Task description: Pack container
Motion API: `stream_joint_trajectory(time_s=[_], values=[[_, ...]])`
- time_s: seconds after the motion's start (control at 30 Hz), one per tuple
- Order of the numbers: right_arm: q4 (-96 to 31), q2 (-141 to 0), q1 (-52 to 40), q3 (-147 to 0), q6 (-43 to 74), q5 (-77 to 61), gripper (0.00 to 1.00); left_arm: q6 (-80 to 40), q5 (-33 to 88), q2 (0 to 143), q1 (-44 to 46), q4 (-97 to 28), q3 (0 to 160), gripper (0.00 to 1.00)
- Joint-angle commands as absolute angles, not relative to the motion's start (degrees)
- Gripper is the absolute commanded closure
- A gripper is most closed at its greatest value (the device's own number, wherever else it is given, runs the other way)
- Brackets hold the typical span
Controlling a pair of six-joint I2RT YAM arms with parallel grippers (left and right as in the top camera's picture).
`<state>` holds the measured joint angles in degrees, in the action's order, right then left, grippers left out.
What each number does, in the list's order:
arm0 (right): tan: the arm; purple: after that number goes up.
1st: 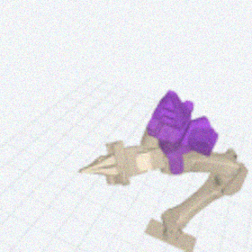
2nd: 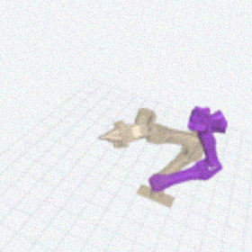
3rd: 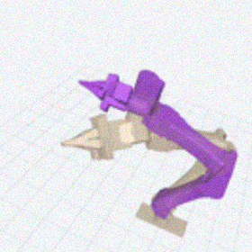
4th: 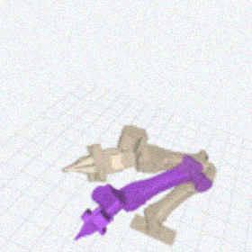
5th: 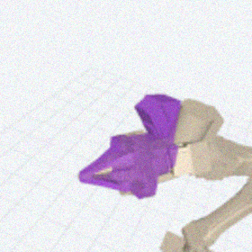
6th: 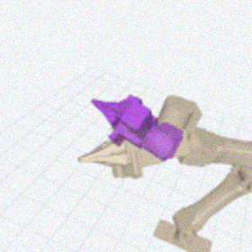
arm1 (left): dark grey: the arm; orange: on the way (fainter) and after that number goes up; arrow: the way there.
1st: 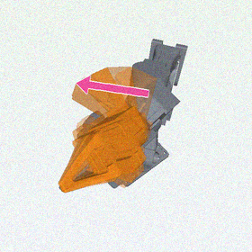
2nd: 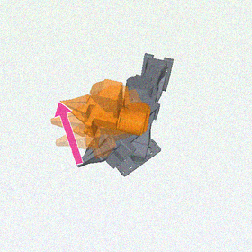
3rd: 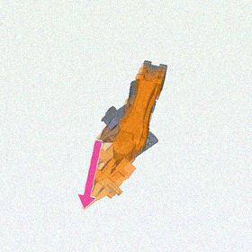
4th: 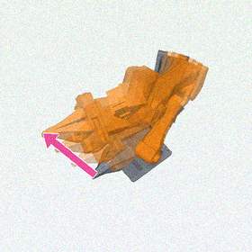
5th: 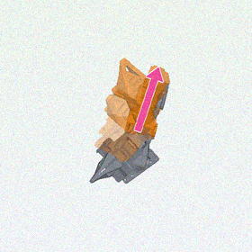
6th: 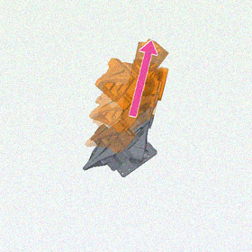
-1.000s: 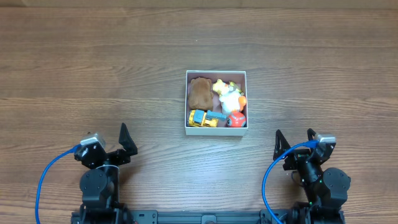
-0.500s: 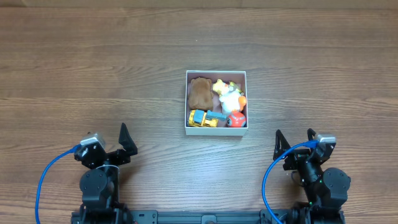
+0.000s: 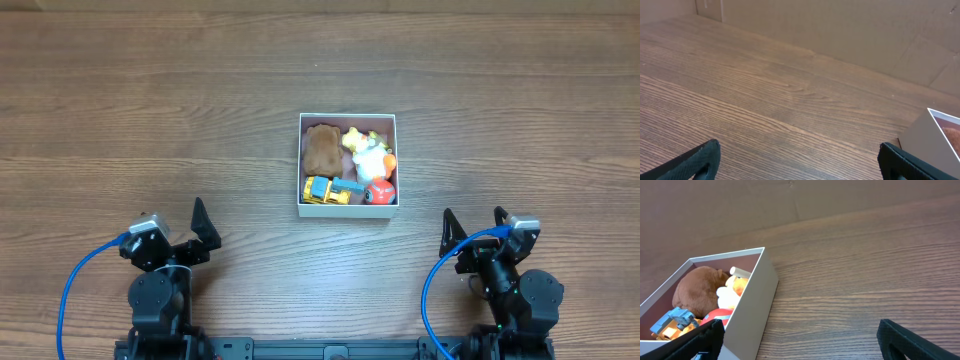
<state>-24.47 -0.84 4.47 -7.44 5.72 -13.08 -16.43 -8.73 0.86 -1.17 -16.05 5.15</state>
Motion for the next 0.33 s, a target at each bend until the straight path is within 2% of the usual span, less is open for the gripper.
stream_joint_trajectory(time_s=[0.0,0.3], values=[[-24.3,-0.2,4.6,-7.1,5.3,-12.7,0.00,-17.2,-8.3,0.3,-1.6,-15.7,4.9,0.00],[-24.3,-0.2,4.6,-7.1,5.3,-12.7,0.00,-17.2,-8.3,0.3,-1.6,-15.7,4.9,0.00]])
